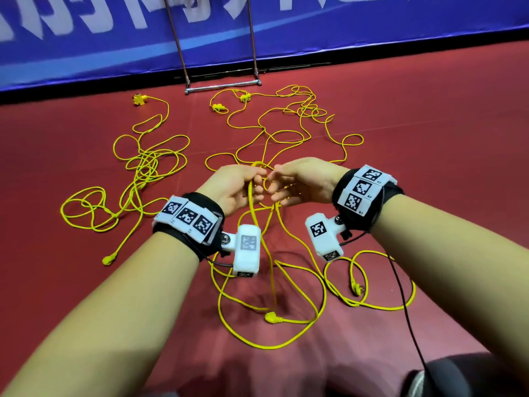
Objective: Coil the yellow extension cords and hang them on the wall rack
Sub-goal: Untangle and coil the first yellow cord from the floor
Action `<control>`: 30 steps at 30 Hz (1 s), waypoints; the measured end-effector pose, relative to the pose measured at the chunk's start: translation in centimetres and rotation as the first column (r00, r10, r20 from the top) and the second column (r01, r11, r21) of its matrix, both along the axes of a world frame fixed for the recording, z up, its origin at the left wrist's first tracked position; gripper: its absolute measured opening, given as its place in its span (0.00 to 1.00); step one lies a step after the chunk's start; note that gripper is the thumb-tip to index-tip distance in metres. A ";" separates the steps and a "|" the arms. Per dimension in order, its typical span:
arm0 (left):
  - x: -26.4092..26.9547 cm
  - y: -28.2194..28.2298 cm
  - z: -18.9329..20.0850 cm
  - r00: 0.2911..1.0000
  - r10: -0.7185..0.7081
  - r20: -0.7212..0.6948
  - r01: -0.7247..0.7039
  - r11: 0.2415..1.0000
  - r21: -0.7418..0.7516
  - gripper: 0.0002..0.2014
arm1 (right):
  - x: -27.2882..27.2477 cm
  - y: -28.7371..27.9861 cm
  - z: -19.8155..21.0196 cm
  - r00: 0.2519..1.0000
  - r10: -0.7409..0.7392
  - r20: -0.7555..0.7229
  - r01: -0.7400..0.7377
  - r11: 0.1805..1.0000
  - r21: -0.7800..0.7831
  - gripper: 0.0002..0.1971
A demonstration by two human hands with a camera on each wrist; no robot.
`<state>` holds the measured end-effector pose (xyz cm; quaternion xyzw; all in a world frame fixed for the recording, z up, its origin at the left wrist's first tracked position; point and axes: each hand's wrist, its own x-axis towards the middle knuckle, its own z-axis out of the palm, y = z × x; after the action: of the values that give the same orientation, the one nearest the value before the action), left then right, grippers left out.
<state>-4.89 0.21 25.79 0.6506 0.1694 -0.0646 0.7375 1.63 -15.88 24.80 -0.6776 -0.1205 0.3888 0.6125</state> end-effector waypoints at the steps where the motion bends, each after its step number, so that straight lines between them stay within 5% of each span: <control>1: -0.1 -0.2 0.3 0.997 -0.063 0.038 0.061 0.997 0.050 0.12 | 0.3 0.0 0.0 0.996 -0.064 -0.058 0.063 0.998 -0.010 0.17; 5: -0.3 -1.3 1.3 0.939 -0.306 0.156 0.276 0.943 0.187 0.11 | 0.8 -0.8 0.0 0.957 -0.129 -0.258 0.154 0.985 0.079 0.26; 8: -0.5 -1.4 1.5 0.891 -0.415 0.182 0.360 0.892 0.273 0.10 | 1.1 -1.0 0.8 0.922 -0.228 -0.312 0.283 0.948 0.144 0.23; 12: -0.9 -1.1 1.0 0.859 -0.511 0.041 0.474 0.821 0.318 0.10 | 1.2 -0.6 2.2 0.903 -0.369 -0.220 0.415 0.882 0.222 0.09; 14: -1.2 -1.1 0.8 0.862 -0.502 -0.068 0.498 0.816 0.293 0.10 | 1.1 -0.4 2.7 0.924 -0.374 -0.082 0.382 0.883 0.272 0.11; 18: -0.4 -0.4 0.2 0.976 -0.203 -0.078 0.216 0.947 0.239 0.09 | 0.7 0.2 2.9 0.966 -0.177 0.189 0.125 0.959 0.255 0.17; 20: 0.1 0.3 0.5 0.998 -0.040 -0.051 0.044 0.996 0.079 0.12 | 0.2 0.4 2.5 0.949 -0.070 0.307 0.015 0.984 0.178 0.18; 25: 0.5 2.0 1.7 0.995 0.054 -0.084 -0.080 0.935 -0.345 0.25 | -0.9 1.0 1.2 0.848 0.277 0.452 -0.247 0.961 -0.125 0.14; 30: 0.1 1.4 0.8 0.982 0.134 -0.136 -0.171 0.936 -0.307 0.16 | -1.7 1.3 0.2 0.772 0.480 0.416 -0.391 0.875 -0.285 0.14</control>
<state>-4.79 1.64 26.62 0.5035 0.2483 -0.0702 0.8246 -0.08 -14.61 25.02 -0.7579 -0.3849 0.3518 0.3921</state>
